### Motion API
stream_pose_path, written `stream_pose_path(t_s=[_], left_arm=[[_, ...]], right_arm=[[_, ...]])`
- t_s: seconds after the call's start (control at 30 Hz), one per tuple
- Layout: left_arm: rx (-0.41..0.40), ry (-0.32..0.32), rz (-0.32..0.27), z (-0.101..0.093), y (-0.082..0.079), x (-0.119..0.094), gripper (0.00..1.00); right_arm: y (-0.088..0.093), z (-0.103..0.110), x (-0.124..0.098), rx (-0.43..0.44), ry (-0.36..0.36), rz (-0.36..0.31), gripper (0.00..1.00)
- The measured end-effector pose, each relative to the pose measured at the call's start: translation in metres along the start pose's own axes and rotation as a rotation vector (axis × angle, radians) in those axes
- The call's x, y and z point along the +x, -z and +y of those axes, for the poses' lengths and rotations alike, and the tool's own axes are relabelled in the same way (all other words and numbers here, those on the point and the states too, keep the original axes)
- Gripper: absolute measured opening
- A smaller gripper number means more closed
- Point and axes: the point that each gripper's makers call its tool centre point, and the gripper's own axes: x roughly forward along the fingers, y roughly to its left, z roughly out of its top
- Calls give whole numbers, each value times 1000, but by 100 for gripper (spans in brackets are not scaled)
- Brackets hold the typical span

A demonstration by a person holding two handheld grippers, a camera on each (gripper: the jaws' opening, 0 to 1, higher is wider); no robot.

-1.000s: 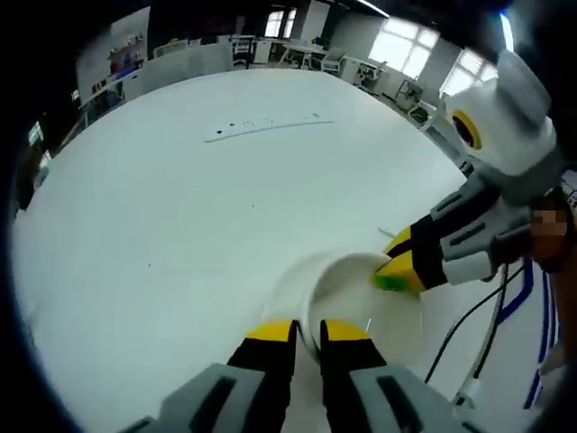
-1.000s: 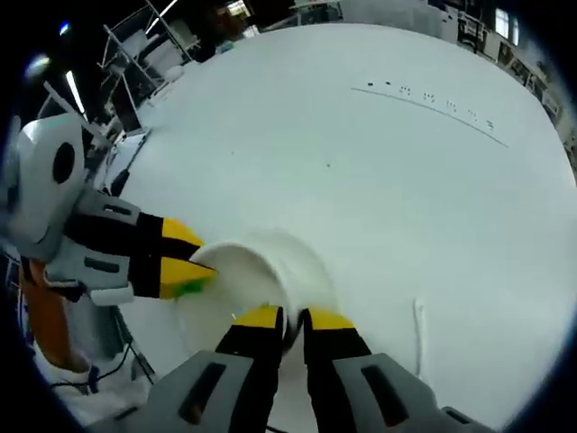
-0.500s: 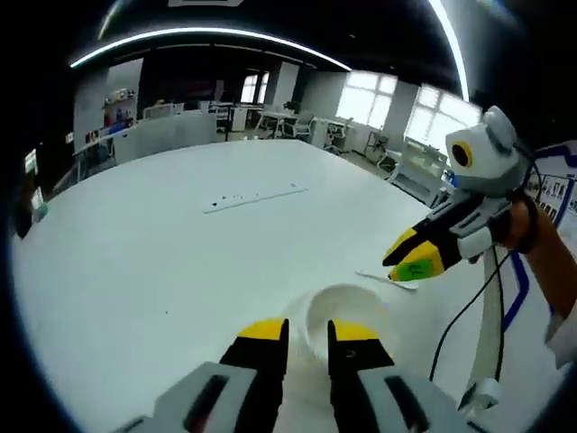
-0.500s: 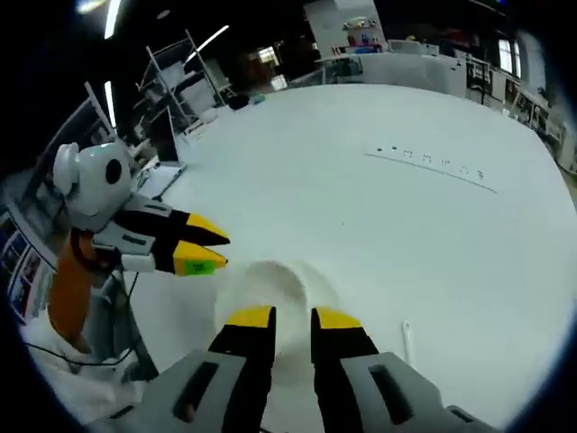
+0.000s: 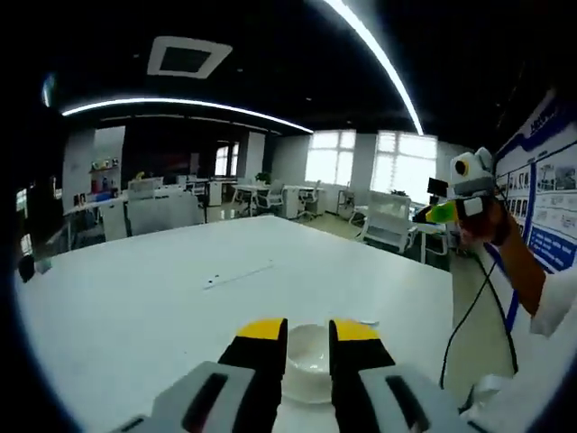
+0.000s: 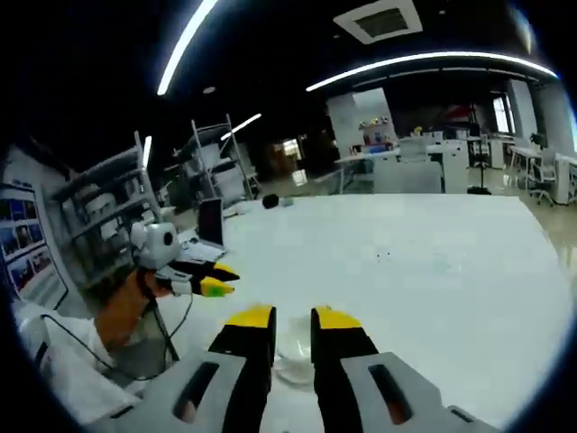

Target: Tidy tabletop coffee trays, cups and spoons，present forward

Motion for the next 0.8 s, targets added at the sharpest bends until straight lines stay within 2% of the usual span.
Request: stream_pose_path(t_s=[0.07,0.17,0.2,0.23,0.3,0.37,0.43,0.53,0.6,0.8], left_arm=[[32,-28,-39,5,-8,-11,21],[42,-62,-135,8,-19,-28,24],[51,-78,-164,9,-22,-34,25],[52,-118,-189,13,-24,-41,24],[107,-174,-241,17,-27,-55,23],[115,-227,-320,20,-31,-72,23],[108,-262,-363,23,-30,-85,23],[121,-336,-405,30,-26,-103,24],[124,-375,-423,33,-20,-113,24],[132,-435,-447,32,5,-134,26]], right_arm=[[-11,-2,-18,-46,34,-71,19],[-16,-2,-40,-90,46,-168,23],[-20,-3,-48,-130,57,-225,24],[-17,-3,-54,-136,64,-240,23],[-14,-5,-67,-189,85,-286,23],[-15,-11,-82,-243,130,-357,23],[-9,-15,-92,-248,142,-393,24],[1,-23,-104,-262,151,-429,25],[8,-35,-111,-266,192,-456,29],[43,-59,-116,-287,252,-436,35]])
